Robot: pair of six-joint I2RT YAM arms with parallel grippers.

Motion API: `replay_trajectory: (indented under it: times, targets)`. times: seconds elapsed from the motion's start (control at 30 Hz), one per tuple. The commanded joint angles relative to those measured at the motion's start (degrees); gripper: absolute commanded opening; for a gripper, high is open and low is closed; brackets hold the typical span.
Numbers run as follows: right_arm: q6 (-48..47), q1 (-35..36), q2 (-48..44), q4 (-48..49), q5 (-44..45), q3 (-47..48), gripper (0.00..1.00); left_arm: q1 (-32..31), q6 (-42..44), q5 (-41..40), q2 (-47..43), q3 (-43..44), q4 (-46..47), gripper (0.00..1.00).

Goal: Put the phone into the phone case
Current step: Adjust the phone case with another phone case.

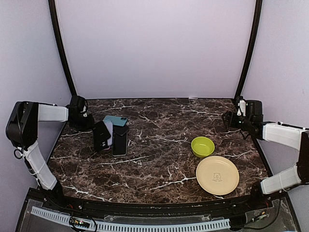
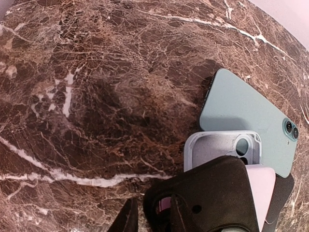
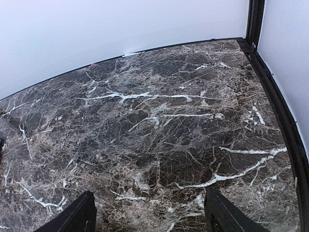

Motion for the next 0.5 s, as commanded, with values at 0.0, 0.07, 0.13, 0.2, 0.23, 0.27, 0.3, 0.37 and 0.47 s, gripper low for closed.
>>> replay_trajectory:
  times: [0.0,0.07,0.13,0.2,0.23,0.27,0.3,0.37,0.47]
  targets:
    - [0.7,0.4,0.1,1.3,-0.4,0.7,0.77,0.0,-1.2,3.7,-0.9,0.6,-0.2,0.25]
    - [0.7,0.5,0.2,1.3,-0.4,0.8,0.77,0.0,-1.5,3.9,-1.2,0.5,-0.9,0.24]
    - [0.8,0.5,0.2,1.3,-0.5,1.0,0.77,0.0,-1.7,4.1,-1.7,0.4,-1.4,0.23]
    - [0.9,0.5,0.4,1.3,-0.6,1.0,0.77,0.0,-1.6,4.2,-2.3,0.1,-1.7,0.21]
    - [1.0,0.5,0.4,1.3,-0.7,1.0,0.77,0.0,-1.6,4.2,-2.8,0.0,-2.0,0.21]
    - [1.1,0.5,0.4,1.3,-0.8,1.0,0.76,0.0,-1.5,4.1,-3.0,0.0,-2.2,0.20]
    - [1.1,0.5,0.4,1.3,-0.8,1.0,0.76,0.0,-1.5,4.1,-3.4,0.0,-2.8,0.20]
    - [1.2,0.5,0.6,1.3,-0.9,1.0,0.76,0.0,-1.4,4.6,-4.0,-0.3,-3.1,0.20]
    - [1.3,0.5,0.6,1.3,-1.0,1.0,0.76,-0.2,-1.2,5.2,-4.5,-0.8,-2.4,0.21]
